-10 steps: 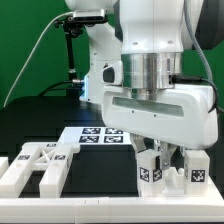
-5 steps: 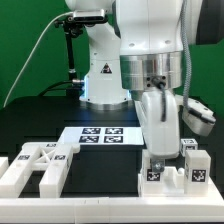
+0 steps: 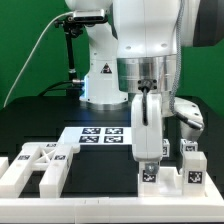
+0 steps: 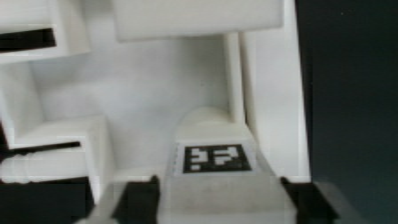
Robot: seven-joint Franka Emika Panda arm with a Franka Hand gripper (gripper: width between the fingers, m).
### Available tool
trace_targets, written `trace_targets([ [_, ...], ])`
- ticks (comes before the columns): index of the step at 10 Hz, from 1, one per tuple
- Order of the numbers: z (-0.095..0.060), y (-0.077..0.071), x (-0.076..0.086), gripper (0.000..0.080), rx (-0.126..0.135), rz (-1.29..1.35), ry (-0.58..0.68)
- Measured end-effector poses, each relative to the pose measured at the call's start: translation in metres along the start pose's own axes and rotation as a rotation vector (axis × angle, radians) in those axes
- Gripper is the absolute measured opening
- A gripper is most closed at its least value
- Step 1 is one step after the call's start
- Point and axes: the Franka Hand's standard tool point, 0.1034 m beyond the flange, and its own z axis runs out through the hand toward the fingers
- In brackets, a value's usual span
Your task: Assemble chair
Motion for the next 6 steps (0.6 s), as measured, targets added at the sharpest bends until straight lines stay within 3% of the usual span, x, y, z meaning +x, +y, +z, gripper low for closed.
trace_targets([
  [1,0.0,0.0,0.0,0.0498,0.0,-0.001,0.0],
  [2,0.0,0.0,0.0,0.0601,0.001,-0.003,0.0],
  [5,-0.038,-0.005,-0.005,0.0647,0.041,-0.088,-0.028],
  [6,-0.032,-0.002,-0.003,0.0647,0.033,-0.088,-0.023],
])
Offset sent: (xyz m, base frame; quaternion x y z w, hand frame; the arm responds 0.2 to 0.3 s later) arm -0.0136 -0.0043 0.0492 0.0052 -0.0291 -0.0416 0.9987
